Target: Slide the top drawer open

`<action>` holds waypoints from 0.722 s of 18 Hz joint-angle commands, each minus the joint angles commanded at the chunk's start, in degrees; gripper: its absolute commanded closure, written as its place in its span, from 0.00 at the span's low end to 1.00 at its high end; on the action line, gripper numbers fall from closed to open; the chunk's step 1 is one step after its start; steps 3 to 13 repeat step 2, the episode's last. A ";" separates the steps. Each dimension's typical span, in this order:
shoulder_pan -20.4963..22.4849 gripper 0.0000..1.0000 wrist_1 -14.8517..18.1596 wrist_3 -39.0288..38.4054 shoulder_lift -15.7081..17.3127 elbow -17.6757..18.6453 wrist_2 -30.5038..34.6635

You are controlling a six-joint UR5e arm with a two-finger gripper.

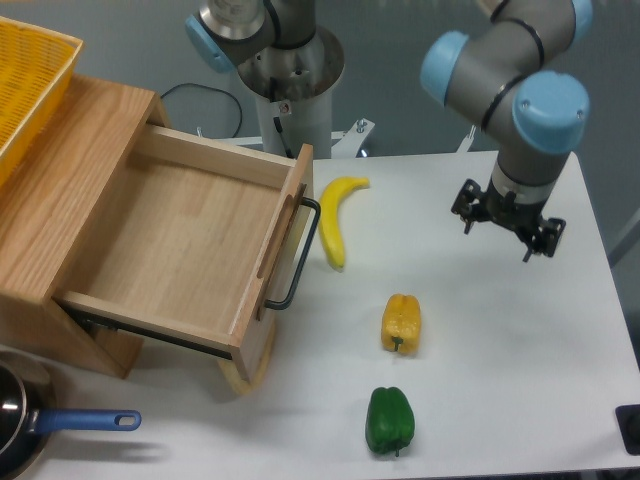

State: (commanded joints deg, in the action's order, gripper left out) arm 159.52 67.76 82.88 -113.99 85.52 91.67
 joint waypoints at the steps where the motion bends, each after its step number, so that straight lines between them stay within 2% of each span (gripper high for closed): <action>1: 0.18 0.00 0.00 0.09 0.00 -0.09 -0.09; 13: 0.26 0.00 0.00 0.09 0.09 -0.09 -0.09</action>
